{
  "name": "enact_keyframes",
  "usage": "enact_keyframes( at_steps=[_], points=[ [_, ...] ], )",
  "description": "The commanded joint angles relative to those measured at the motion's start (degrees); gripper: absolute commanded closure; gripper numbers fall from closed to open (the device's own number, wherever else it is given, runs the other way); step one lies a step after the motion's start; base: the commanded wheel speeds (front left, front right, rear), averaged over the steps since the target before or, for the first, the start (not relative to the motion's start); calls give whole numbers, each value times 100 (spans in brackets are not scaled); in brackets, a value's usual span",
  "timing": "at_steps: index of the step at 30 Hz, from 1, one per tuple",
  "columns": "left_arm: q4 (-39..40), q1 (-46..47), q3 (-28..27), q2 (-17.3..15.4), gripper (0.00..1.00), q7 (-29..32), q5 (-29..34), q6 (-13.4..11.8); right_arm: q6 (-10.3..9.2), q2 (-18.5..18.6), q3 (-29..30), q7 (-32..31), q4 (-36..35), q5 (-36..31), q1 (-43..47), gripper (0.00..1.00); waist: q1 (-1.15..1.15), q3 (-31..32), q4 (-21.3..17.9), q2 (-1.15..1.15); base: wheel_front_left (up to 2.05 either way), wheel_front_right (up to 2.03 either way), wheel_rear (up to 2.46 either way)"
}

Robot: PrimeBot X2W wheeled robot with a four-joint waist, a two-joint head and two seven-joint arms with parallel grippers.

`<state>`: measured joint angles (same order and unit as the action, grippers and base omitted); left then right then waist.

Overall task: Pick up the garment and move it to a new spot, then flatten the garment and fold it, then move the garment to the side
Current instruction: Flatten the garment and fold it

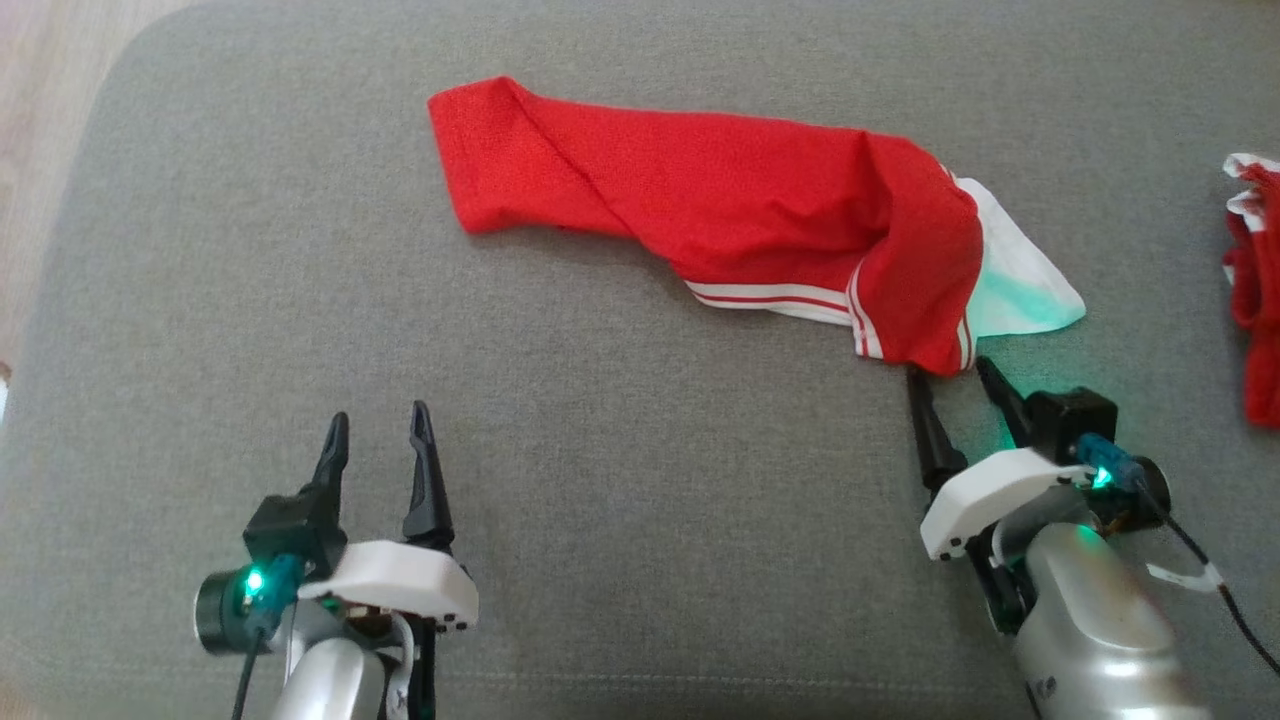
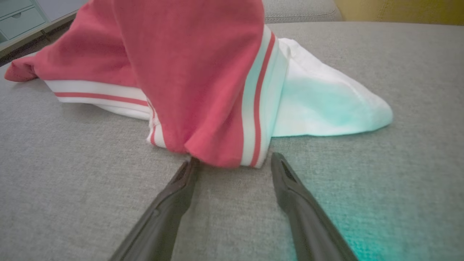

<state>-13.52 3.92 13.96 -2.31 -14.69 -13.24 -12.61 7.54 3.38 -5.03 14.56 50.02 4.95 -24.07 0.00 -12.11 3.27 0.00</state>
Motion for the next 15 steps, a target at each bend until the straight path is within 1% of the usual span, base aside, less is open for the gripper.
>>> enact_keyframes(
  at_steps=[1, 5, 6, 7, 8, 11, 15],
  points=[
    [199, 188, -163, -57, 0, -31, -12, -37, -5, -42, -93, 44, -78, -22, -169, 0, 0, -25, 27, 0, 0, 0, 0],
    [198, 168, -169, -57, 0, -31, -44, -26, -5, -45, -84, 44, -264, 7, -140, 0, 0, -27, 11, 0, 0, 0, 0],
    [194, 156, -167, -57, 0, -31, -55, -20, -5, -45, -94, 44, -312, 19, -120, 29, 0, -20, -2, 0, 0, 0, 0],
    [187, 148, -169, -57, 0, -31, -68, -12, -5, -46, -107, 44, -366, 26, -104, 80, 0, -11, -18, 0, 0, 0, 0],
    [176, 141, -165, -57, 0, -31, -80, -1, -5, -46, -120, 44, -389, 40, -87, 100, 0, -1, -32, 0, 0, 0, 0],
    [159, 135, -141, -57, 0, -31, -108, -1, -5, -46, -136, 44, -536, 94, -71, 100, 0, 30, -66, 0, 0, 0, 0],
    [172, 136, -129, -57, 0, -31, -126, 15, -5, -46, -267, 44, -1159, 191, -40, 100, 0, 143, -80, 0, 0, 0, 0]
  ],
)
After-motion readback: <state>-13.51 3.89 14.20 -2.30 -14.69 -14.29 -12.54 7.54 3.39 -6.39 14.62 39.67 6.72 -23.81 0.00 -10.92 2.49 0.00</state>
